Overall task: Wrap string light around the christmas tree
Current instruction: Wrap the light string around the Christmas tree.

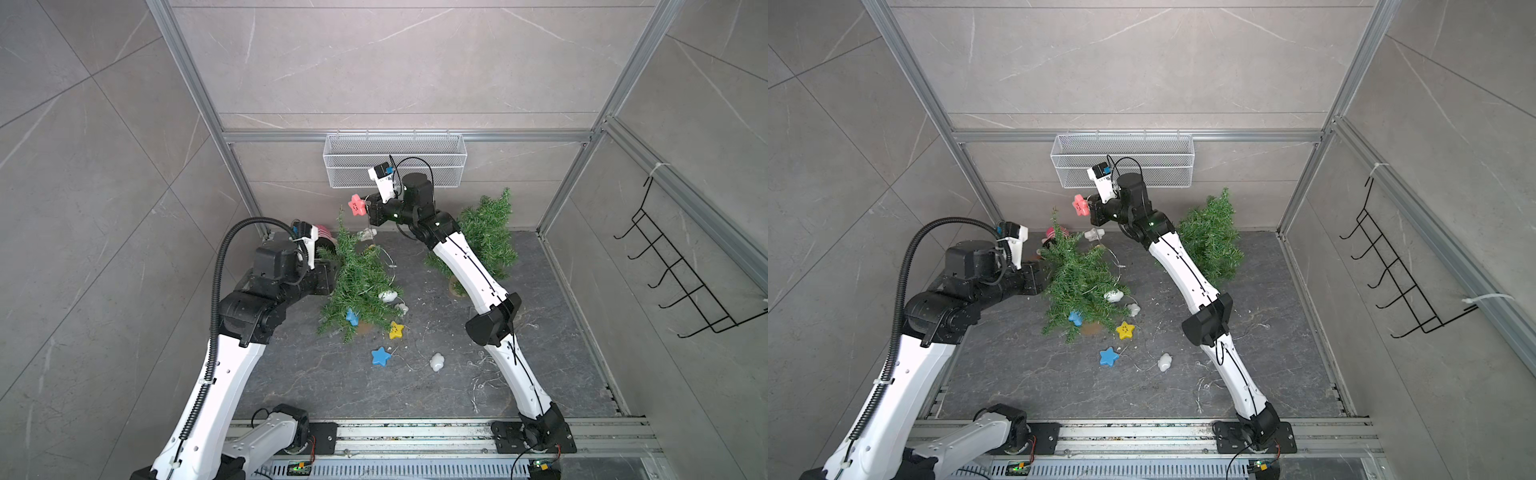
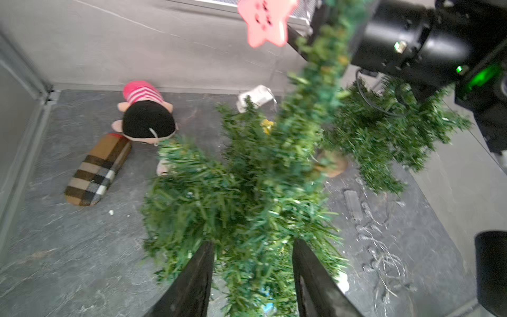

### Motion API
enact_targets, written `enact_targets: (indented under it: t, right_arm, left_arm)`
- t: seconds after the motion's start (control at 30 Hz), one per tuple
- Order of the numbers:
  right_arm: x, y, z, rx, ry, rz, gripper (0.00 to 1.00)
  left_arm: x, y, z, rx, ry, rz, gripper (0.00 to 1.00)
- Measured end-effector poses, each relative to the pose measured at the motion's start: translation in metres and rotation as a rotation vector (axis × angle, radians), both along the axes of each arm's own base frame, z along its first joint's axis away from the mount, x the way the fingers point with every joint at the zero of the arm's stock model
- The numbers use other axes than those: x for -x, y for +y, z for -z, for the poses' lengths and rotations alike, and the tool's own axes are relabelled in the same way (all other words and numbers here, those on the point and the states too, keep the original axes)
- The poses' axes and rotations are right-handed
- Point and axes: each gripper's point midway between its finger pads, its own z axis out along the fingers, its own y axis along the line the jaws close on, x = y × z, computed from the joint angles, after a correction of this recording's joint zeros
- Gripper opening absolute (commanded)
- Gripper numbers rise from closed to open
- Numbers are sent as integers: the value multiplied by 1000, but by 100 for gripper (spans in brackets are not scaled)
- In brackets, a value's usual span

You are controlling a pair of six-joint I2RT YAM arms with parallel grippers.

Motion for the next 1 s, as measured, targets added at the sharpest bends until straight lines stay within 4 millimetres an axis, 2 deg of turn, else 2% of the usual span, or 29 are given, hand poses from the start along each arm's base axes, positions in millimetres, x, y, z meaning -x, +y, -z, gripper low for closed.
enact_targets:
  t: [0.13, 0.2, 0.27, 0.37, 0.43, 0.5, 0.63, 0.8, 1.0]
  right_arm:
    - [1, 9, 6, -45, 38, -44, 9]
    - [0, 12, 9, -63, 55, -56, 10]
    - [-1, 16, 11, -82, 64, -65, 10]
    - [-3, 20, 8, -122, 58, -72, 10]
    - [-4, 23, 5, -151, 52, -73, 5]
    - [-6, 26, 3, -184, 55, -75, 0]
    - [-9, 29, 4, -220, 58, -78, 0]
    - [-11, 30, -3, -266, 49, -79, 0]
    - [-11, 30, -13, -308, 34, -85, 0]
  left_arm:
    - [-18, 40, -2, 48, -7, -128, 52]
    - [-33, 51, 0, 68, -8, -155, 54]
    - [-54, 61, 5, 94, -6, -163, 56]
    - [-100, 69, 19, 141, 7, -139, 59]
    - [-130, 69, 29, 171, 16, -103, 60]
    - [-160, 63, 39, 210, 12, -42, 62]
    - [-187, 39, 50, 283, 0, 111, 63]
    - [-191, -4, 52, 312, -36, 313, 67]
    - [-194, -38, 53, 325, -72, 469, 67]
